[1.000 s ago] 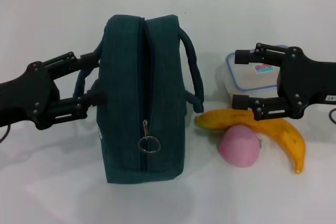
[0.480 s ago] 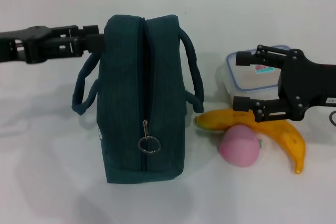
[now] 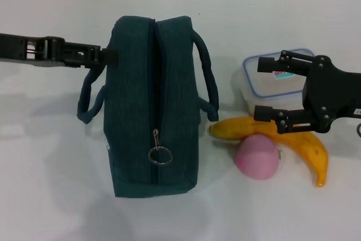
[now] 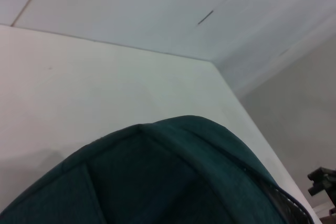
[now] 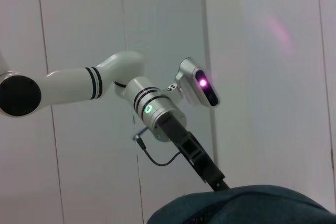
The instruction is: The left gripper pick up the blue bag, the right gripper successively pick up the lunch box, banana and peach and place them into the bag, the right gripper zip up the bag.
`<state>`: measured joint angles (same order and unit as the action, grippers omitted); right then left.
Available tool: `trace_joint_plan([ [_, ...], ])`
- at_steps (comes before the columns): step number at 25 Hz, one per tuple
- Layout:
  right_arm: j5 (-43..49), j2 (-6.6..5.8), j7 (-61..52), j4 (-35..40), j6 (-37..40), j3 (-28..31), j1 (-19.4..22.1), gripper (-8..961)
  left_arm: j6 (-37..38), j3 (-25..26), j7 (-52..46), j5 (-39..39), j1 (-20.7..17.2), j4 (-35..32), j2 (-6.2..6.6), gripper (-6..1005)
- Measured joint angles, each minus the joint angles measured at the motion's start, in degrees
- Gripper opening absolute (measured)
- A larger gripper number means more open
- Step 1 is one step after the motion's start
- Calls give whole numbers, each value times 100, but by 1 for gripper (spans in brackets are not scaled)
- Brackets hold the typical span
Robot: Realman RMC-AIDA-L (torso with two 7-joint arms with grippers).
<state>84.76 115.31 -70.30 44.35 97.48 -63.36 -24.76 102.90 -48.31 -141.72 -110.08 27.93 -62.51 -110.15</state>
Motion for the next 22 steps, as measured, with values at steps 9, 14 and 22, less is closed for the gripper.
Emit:
trace_joint_plan([
  [9, -18, 7, 120, -121, 7, -1, 5, 883, 21, -69, -658, -474, 382, -85, -46, 792],
  [14, -38, 9, 264, -237, -20, 13, 18, 883, 23, -124, -768, -867, 588, -46, -86, 761],
  [22, -109, 9, 350, -289, -24, 17, 53, 883, 35, -126, -781, -1004, 699, -30, -79, 712],
])
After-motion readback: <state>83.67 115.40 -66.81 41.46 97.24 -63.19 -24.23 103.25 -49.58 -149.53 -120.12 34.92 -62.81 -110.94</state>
